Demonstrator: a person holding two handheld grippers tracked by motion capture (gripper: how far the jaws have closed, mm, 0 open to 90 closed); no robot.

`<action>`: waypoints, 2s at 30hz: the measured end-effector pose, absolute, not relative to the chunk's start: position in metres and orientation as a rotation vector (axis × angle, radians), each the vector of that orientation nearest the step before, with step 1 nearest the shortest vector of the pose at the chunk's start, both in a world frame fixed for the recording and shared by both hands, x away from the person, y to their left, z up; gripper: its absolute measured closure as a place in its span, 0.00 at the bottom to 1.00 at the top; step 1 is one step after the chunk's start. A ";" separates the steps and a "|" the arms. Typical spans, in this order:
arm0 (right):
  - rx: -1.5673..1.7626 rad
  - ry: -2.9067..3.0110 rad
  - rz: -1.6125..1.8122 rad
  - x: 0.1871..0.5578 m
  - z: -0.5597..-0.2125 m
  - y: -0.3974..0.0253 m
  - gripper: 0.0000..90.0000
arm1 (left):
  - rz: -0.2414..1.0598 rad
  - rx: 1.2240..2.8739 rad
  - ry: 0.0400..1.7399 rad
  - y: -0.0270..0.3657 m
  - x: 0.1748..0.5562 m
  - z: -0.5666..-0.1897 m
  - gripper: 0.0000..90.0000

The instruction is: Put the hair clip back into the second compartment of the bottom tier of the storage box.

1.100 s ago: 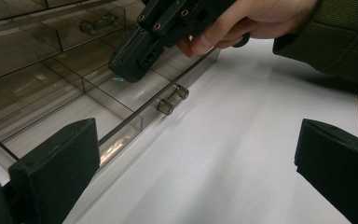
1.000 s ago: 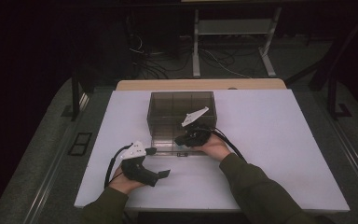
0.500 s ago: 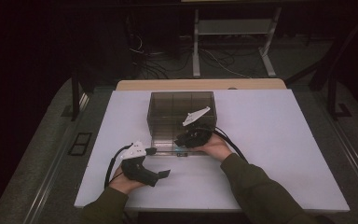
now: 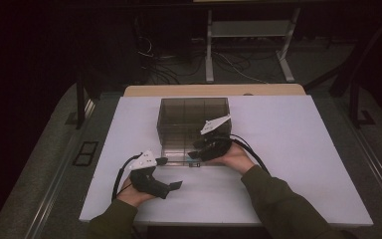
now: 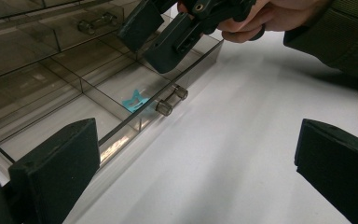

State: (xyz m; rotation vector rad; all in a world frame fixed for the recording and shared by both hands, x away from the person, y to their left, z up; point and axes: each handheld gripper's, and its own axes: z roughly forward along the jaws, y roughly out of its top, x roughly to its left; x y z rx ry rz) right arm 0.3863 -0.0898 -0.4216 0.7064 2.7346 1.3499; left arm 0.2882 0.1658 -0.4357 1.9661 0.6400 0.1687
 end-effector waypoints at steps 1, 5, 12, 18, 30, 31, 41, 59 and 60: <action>0.707 2.734 1.358 0.386 -0.421 -0.091 0.53 | 0.168 1.967 0.639 0.165 0.288 -0.435 0.00; 0.704 2.729 1.364 0.383 -0.419 -0.097 0.49 | 0.169 1.969 0.640 0.165 0.288 -0.435 0.00; 0.702 2.711 1.373 0.379 -0.415 -0.107 0.46 | 0.171 1.969 0.647 0.164 0.289 -0.436 0.00; 0.711 2.698 1.362 0.374 -0.415 -0.116 0.45 | 0.173 1.972 0.646 0.164 0.289 -0.436 0.00; 0.736 2.675 1.346 0.358 -0.415 -0.138 0.43 | 0.178 1.964 0.648 0.167 0.288 -0.436 0.00; 0.738 2.675 1.345 0.356 -0.414 -0.139 0.43 | 0.179 1.965 0.646 0.167 0.288 -0.436 0.00; 0.749 2.633 1.365 0.347 -0.413 -0.152 0.39 | 0.174 1.968 0.645 0.166 0.288 -0.437 0.00; 0.843 2.525 1.349 0.331 -0.418 -0.187 0.30 | 0.167 1.966 0.652 0.167 0.288 -0.438 0.00; 0.843 2.525 1.349 0.331 -0.418 -0.187 0.30 | 0.167 1.966 0.652 0.167 0.288 -0.438 0.00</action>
